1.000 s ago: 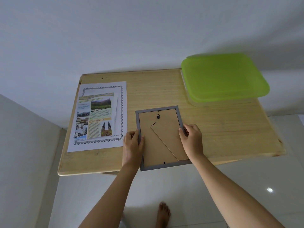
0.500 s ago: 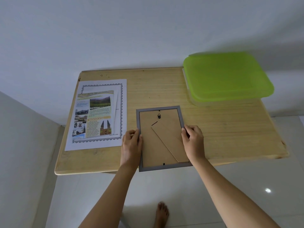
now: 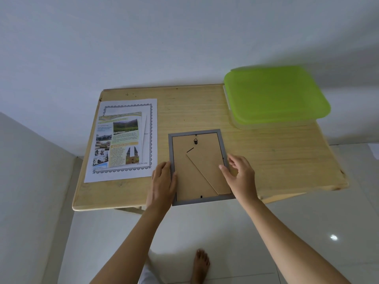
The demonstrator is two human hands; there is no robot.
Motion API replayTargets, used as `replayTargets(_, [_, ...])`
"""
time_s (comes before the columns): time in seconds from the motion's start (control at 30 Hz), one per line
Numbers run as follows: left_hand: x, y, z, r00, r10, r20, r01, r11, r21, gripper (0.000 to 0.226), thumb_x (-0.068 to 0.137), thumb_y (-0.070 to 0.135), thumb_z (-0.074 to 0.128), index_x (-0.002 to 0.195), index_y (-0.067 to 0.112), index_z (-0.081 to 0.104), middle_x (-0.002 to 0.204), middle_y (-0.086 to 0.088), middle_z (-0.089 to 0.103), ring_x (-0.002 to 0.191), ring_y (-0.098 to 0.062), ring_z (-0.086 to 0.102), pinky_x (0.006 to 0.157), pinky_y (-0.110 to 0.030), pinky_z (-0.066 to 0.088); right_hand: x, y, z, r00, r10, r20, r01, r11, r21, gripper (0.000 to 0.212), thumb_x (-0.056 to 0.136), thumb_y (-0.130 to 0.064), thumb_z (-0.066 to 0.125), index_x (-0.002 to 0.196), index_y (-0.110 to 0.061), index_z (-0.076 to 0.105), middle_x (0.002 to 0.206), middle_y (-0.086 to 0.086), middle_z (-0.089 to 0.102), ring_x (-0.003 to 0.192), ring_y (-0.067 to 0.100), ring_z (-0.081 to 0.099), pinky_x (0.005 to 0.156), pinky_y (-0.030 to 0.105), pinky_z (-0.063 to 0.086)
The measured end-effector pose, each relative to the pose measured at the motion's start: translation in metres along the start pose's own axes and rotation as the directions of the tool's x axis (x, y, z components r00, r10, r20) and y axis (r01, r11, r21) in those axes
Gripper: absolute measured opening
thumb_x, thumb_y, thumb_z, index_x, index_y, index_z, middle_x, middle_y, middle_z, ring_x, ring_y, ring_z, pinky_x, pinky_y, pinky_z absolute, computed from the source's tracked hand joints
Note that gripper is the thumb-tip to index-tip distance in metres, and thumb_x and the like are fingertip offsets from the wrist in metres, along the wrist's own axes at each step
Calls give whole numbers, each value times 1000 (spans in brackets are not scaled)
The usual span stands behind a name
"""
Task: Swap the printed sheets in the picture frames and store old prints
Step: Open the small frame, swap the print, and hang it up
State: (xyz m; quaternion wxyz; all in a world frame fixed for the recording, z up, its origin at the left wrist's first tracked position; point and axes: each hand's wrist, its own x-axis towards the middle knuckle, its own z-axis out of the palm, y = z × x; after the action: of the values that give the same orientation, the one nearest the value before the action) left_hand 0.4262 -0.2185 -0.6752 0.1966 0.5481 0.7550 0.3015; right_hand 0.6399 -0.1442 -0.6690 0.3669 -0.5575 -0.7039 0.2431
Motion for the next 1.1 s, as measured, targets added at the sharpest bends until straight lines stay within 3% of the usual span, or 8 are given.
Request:
replayTargets(0.1, [-17, -7, 0, 999, 37, 32, -40, 993, 108, 49, 97, 30, 44, 139, 7, 39, 144, -8, 39, 135, -23, 33, 111, -35, 28, -26, -6, -3, 982, -142, 125, 140, 990, 27, 36, 81, -30, 68, 108, -7, 63, 97, 4, 63, 91, 13, 58, 80, 22, 48])
replayTargets(0.23, [-20, -15, 3, 996, 41, 74, -54, 982, 179, 66, 92, 51, 21, 144, 13, 29, 152, -5, 28, 143, -17, 17, 116, -32, 11, -55, -6, 1, 899, -270, 346, 263, 963, 68, 45, 79, -42, 65, 112, -11, 64, 102, 1, 61, 97, 11, 56, 84, 21, 47])
replayTargets(0.4, [-20, -14, 6, 998, 30, 60, -42, 976, 214, 67, 90, 53, 16, 146, 17, 24, 154, -2, 24, 143, -12, 12, 116, -30, 8, -55, -4, 9, 865, -350, 360, 363, 931, 35, 36, 78, -40, 67, 101, -12, 70, 97, -1, 63, 88, 13, 53, 78, 20, 46])
replayTargets(0.53, [-18, -11, 7, 999, 7, 34, -15, 974, 228, 66, 90, 53, 15, 146, 18, 25, 153, -1, 25, 143, -12, 15, 115, -29, 10, -52, -4, 13, 882, -324, 343, 318, 945, 74, 27, 77, -34, 69, 93, -12, 72, 90, -2, 65, 84, 13, 52, 76, 22, 45])
replayTargets(0.77, [-18, -9, 7, 999, -20, 33, 11, 967, 255, 68, 89, 54, 13, 146, 19, 23, 154, 0, 24, 143, -13, 16, 115, -27, 9, -50, -6, 16, 916, -247, 316, 223, 969, 108, 18, 69, -17, 78, 85, -9, 74, 81, 0, 67, 80, 5, 49, 73, 11, 41])
replayTargets(0.87, [-16, -6, 5, 999, -19, 31, 11, 964, 265, 68, 89, 53, 14, 145, 18, 26, 152, -1, 28, 142, -16, 20, 114, -31, 16, -49, -6, 15, 923, -250, 294, 226, 967, 115, 18, 68, -16, 79, 83, -8, 74, 79, 1, 68, 77, 8, 51, 70, 15, 43])
replayTargets(1.0, [-15, -6, 2, 999, -9, 36, -1, 964, 267, 69, 87, 54, 15, 145, 18, 28, 153, -1, 27, 142, -16, 21, 113, -34, 20, -47, -7, 11, 898, -255, 358, 224, 966, 126, 22, 69, -17, 77, 89, -9, 74, 85, 0, 68, 83, 6, 53, 75, 13, 45])
replayTargets(1.1, [-12, -10, -1, 999, 19, 37, -28, 964, 264, 68, 88, 53, 19, 146, 17, 26, 154, 0, 22, 142, -11, 13, 114, -31, 14, -39, -13, 0, 907, -146, 394, 79, 980, 180, 35, 70, -17, 79, 104, -12, 70, 96, -5, 65, 93, 2, 58, 84, 12, 46])
